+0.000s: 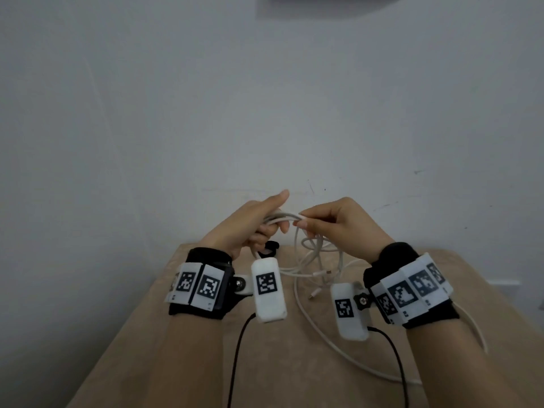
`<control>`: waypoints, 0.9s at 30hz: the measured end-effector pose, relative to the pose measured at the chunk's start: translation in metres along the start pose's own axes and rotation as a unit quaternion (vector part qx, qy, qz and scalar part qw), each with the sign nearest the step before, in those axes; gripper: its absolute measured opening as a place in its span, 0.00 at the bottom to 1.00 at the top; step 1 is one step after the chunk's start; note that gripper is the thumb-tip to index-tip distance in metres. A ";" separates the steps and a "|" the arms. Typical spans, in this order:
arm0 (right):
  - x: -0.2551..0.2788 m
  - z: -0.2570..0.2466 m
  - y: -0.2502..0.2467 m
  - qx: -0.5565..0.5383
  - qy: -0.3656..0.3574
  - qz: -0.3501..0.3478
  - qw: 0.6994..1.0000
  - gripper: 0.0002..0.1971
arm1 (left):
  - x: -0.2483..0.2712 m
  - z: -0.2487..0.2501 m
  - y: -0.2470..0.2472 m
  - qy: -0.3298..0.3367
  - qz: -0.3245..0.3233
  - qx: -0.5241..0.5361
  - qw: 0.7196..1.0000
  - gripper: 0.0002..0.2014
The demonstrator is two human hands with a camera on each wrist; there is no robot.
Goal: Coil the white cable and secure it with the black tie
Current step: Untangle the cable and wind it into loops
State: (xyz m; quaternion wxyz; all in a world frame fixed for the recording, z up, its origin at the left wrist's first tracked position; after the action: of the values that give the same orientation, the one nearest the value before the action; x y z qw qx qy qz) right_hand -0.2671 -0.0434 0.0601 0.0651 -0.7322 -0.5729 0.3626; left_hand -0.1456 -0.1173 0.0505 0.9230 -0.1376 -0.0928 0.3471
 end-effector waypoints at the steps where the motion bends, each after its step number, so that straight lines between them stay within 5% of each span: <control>1: 0.000 -0.001 0.003 0.017 -0.003 -0.012 1.000 0.06 | 0.001 0.002 0.003 -0.005 0.002 -0.027 1.000 0.28; 5: -0.002 -0.003 0.003 0.030 -0.005 -0.001 1.000 0.07 | 0.000 0.010 0.005 0.011 0.058 -0.078 0.995 0.27; 14: 0.001 0.004 -0.020 -0.008 0.035 0.092 0.995 0.18 | -0.001 0.013 -0.011 0.069 0.115 0.032 0.990 0.27; 20: 0.007 0.012 -0.034 0.091 0.036 0.081 0.992 0.02 | 0.003 0.011 -0.025 0.073 0.140 0.090 0.983 0.24; 24: 0.009 0.026 -0.039 0.201 0.058 0.047 0.977 0.06 | 0.008 0.007 -0.039 0.076 0.168 0.153 0.971 0.24; 27: 0.011 0.041 -0.041 0.142 0.099 0.075 0.982 0.04 | 0.010 0.004 -0.045 0.070 0.183 0.174 0.965 0.23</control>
State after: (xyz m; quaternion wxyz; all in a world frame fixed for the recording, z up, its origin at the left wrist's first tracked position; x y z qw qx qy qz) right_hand -0.3233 -0.0327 0.0458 0.1975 -0.7888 -0.4495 0.3699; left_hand -0.1113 -0.1427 0.0695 0.8577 -0.0136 0.0604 0.5104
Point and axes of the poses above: each hand's wrist, its own x-axis away from the middle knuckle, its own y-axis out of the palm, z = x × y, the point moved 7 cm from there along -x, towards the middle knuckle, and after that the axes turned 4 degrees about -y, right-handed, at the moved point
